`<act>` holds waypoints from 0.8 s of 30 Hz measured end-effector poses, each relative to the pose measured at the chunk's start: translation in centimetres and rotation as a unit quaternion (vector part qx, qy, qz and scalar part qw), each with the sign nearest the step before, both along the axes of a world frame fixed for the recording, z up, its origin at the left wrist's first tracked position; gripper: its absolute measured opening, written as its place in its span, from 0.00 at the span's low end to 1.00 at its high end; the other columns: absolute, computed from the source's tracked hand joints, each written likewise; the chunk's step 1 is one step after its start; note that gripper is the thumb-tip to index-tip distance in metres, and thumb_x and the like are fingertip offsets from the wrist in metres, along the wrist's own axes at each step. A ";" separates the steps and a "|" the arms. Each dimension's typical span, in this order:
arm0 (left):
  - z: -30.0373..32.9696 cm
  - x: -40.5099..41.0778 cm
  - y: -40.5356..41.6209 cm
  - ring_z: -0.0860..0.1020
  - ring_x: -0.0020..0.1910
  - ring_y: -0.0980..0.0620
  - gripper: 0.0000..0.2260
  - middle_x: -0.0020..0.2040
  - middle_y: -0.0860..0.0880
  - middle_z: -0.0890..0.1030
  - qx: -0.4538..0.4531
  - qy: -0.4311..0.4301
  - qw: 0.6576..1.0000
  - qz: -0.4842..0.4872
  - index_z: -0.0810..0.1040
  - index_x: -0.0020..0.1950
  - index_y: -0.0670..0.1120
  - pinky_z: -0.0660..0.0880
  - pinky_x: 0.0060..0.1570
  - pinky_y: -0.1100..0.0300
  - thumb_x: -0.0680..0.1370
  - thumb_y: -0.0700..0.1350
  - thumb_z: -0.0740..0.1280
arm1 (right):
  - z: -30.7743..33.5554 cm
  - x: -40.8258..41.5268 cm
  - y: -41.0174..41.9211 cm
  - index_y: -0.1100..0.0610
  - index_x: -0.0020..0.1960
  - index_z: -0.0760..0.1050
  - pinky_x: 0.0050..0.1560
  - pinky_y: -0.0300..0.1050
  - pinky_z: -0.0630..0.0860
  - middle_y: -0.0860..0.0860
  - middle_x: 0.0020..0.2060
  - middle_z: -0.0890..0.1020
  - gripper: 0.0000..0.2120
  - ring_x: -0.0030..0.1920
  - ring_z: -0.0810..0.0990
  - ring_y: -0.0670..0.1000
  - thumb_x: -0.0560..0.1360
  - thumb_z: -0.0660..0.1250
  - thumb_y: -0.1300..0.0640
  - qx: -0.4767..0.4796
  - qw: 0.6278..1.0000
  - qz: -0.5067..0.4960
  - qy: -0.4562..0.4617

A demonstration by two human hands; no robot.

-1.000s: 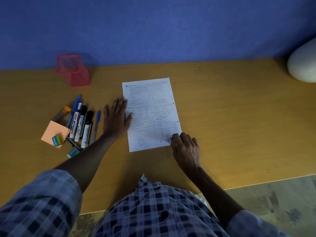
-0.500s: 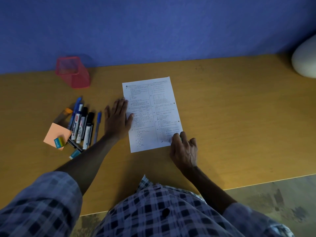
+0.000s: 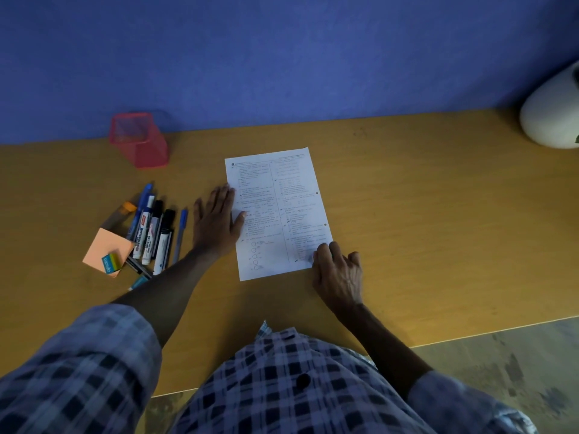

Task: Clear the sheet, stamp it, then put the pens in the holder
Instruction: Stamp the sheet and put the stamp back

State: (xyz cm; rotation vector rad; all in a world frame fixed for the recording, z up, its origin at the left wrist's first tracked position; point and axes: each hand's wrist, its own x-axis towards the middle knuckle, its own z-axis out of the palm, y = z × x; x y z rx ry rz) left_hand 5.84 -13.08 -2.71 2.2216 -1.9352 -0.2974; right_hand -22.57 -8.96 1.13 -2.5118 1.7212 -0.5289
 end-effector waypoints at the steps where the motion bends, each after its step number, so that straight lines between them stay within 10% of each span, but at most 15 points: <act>1: 0.0 0.0 0.0 0.49 0.80 0.48 0.30 0.80 0.48 0.53 -0.001 -0.001 1.000 0.000 0.52 0.79 0.47 0.46 0.77 0.40 0.81 0.60 0.47 | 0.0 -0.2 0.0 0.57 0.44 0.70 0.36 0.46 0.67 0.53 0.35 0.75 0.04 0.24 0.67 0.54 0.77 0.62 0.57 0.003 1.000 0.004 0.001; 9: -0.3 0.2 0.0 0.49 0.80 0.49 0.30 0.80 0.48 0.53 0.000 0.002 1.000 -0.003 0.52 0.79 0.47 0.46 0.76 0.40 0.81 0.60 0.48 | 1.0 -2.9 -0.5 0.50 0.49 0.68 0.26 0.49 0.69 0.44 0.32 0.77 0.05 0.27 0.72 0.49 0.82 0.57 0.51 0.102 0.944 -0.112 -0.294; 19: -0.3 0.2 0.0 0.51 0.79 0.49 0.30 0.80 0.48 0.55 -0.002 -0.010 1.000 -0.006 0.54 0.79 0.46 0.48 0.76 0.39 0.80 0.60 0.47 | 7.1 -4.5 -2.7 0.54 0.45 0.76 0.35 0.40 0.63 0.47 0.32 0.70 0.10 0.32 0.67 0.46 0.80 0.57 0.57 0.328 0.528 -0.218 -0.752; 24: -0.2 0.2 0.0 0.51 0.79 0.48 0.30 0.80 0.48 0.55 -0.012 -0.009 1.000 -0.011 0.54 0.79 0.46 0.48 0.76 0.39 0.81 0.60 0.47 | 11.6 -3.9 -3.0 0.54 0.39 0.74 0.36 0.42 0.60 0.48 0.31 0.66 0.05 0.29 0.63 0.47 0.73 0.61 0.57 0.377 0.416 -0.098 -0.822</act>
